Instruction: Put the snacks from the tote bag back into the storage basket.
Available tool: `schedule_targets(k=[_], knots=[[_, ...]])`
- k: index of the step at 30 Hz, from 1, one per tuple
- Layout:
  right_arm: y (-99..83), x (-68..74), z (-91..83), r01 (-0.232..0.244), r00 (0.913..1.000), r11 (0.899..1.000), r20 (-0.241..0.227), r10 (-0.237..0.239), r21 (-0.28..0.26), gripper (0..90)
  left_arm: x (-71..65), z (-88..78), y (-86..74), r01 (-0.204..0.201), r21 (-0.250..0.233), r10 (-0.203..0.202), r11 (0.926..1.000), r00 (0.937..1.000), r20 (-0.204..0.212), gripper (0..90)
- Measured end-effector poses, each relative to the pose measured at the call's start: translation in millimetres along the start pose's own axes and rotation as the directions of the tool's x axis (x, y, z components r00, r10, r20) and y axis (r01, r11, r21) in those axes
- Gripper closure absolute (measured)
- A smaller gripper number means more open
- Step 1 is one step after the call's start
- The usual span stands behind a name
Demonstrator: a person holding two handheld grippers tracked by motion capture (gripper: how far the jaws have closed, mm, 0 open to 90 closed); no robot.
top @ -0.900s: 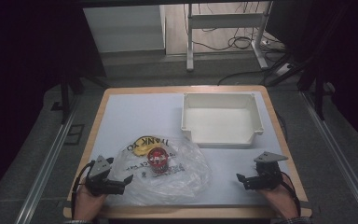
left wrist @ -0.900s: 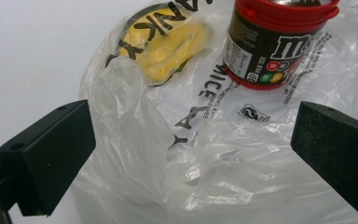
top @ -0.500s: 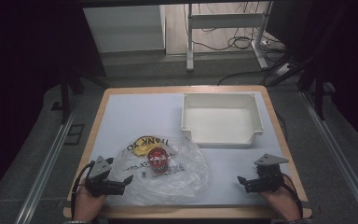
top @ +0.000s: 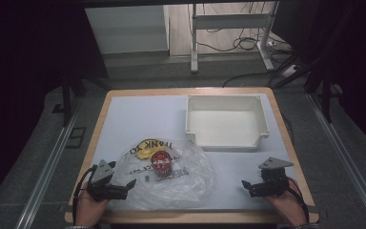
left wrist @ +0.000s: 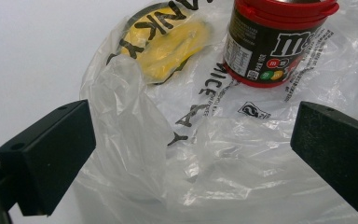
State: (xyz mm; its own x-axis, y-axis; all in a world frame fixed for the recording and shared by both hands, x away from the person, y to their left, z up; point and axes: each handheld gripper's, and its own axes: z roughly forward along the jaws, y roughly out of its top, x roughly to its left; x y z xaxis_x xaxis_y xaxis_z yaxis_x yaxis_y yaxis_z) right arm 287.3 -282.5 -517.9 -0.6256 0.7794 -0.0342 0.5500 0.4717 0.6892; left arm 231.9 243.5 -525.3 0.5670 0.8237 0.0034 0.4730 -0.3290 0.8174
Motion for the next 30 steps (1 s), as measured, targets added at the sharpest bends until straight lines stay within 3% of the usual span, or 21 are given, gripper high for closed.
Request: schedule_targets(k=[27,30], knots=[[10.2,9.5,-3.1,0.040,0.9989,0.999,-0.024,-0.041,-0.019,0.0,-0.9,-1.2,-0.7,-0.004,0.001,0.004,1.0000,1.0000,-0.008,0.0],[14.6,13.1,-4.4,0.063,0.9977,0.998,-0.023,-0.063,-0.013,0.2,-0.6,-1.6,-1.2,-0.002,0.001,0.002,1.0000,0.9999,-0.011,0.0]])
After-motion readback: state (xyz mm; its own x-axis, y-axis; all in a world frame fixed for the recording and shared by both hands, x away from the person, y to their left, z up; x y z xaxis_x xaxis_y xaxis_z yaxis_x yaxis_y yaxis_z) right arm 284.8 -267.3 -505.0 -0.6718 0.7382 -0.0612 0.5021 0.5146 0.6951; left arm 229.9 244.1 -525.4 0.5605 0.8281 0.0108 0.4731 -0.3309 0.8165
